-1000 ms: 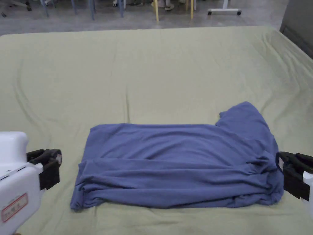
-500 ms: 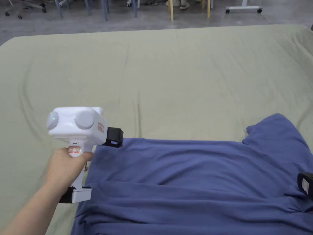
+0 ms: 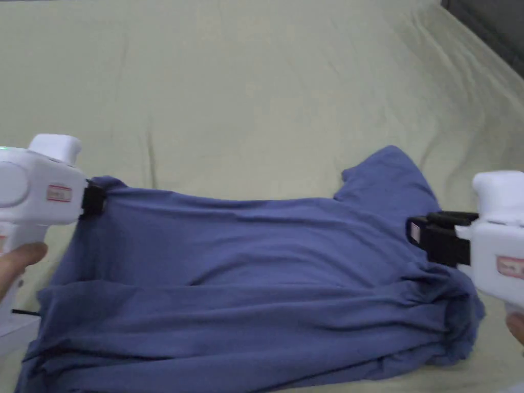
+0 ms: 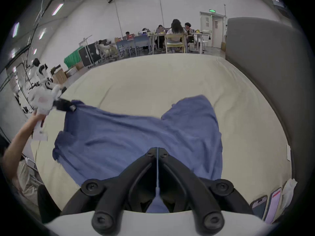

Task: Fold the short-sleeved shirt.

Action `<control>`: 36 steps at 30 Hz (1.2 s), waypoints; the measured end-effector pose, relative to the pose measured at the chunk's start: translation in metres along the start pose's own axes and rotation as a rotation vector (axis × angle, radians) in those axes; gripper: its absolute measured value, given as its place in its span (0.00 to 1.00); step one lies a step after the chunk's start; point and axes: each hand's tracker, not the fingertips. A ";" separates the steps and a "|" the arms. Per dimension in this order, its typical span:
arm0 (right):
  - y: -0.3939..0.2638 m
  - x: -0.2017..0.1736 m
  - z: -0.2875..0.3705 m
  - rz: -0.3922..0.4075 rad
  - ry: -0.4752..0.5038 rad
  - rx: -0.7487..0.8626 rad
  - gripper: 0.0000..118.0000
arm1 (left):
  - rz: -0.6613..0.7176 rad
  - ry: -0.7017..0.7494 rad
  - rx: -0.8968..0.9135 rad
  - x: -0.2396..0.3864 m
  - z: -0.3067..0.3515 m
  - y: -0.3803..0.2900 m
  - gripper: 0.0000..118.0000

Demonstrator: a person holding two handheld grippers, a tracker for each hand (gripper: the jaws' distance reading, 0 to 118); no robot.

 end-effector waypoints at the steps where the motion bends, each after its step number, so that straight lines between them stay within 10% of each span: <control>1: 0.015 0.010 -0.010 -0.018 -0.018 -0.013 0.98 | -0.014 0.007 0.001 0.008 0.011 -0.002 0.03; 12: 0.066 0.121 -0.213 -0.158 -0.267 -0.390 1.00 | 0.141 -0.041 -0.046 -0.017 -0.021 0.002 0.03; 16: 0.064 0.113 -0.203 -0.140 -0.280 -0.357 0.55 | 0.166 -0.059 -0.063 -0.022 -0.032 0.001 0.03; 18: 0.062 0.107 -0.194 -0.073 -0.255 -0.314 0.02 | 0.170 -0.060 -0.060 -0.021 -0.024 -0.002 0.03; 36: -0.027 0.051 0.042 -0.022 -0.034 -0.097 0.02 | 0.160 -0.043 -0.106 -0.024 0.097 -0.122 0.03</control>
